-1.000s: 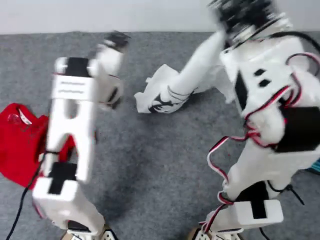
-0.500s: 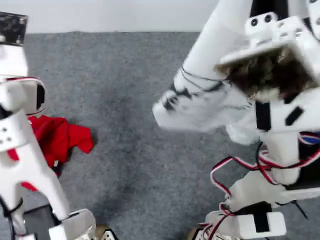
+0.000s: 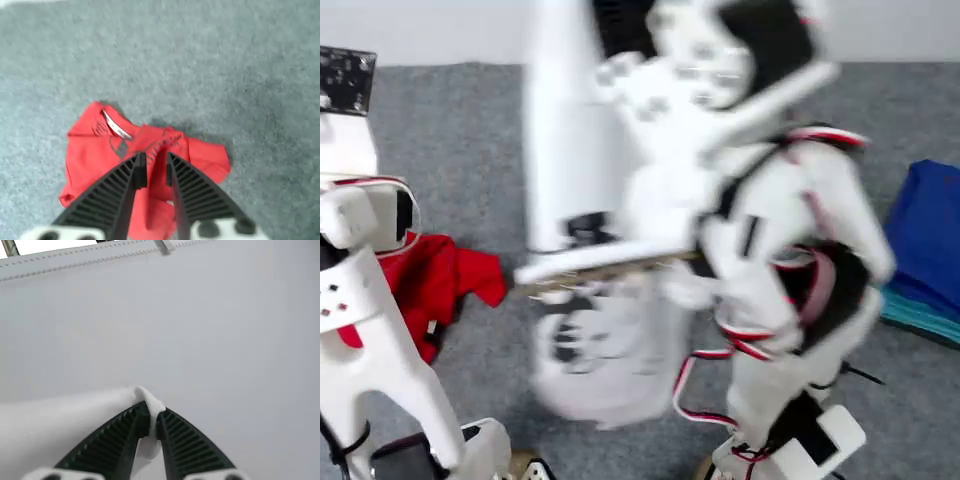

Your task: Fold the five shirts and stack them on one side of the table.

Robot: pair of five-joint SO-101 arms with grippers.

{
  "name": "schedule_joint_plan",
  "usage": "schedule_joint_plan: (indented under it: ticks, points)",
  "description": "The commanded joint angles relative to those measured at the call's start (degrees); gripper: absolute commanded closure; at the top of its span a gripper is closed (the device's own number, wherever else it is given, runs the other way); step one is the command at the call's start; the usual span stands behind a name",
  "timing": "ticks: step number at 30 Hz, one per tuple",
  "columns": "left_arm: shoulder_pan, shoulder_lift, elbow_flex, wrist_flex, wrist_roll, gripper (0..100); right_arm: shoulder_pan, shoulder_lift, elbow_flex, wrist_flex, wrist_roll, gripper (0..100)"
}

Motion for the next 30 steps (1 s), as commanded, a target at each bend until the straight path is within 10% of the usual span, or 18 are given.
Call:
schedule_joint_plan:
  ticks: [1,14,22,30]
  points:
    - [-0.3,-4.5,3.1,0.6,-0.5,93,1.1,1.1,2.4,-2.7,1.2,99.1]
    - [-0.3,-9.1,11.0,-4.7,-0.5,93,31.4,7.2,27.8,5.5,0.9,99.1]
    - [0.0,-8.7,11.4,-6.1,-0.4,93,28.7,-7.8,27.8,24.4,-4.7,99.1]
    - [0.1,-8.6,12.5,-8.5,-0.4,93,11.5,-21.1,27.8,40.7,-6.6,99.1]
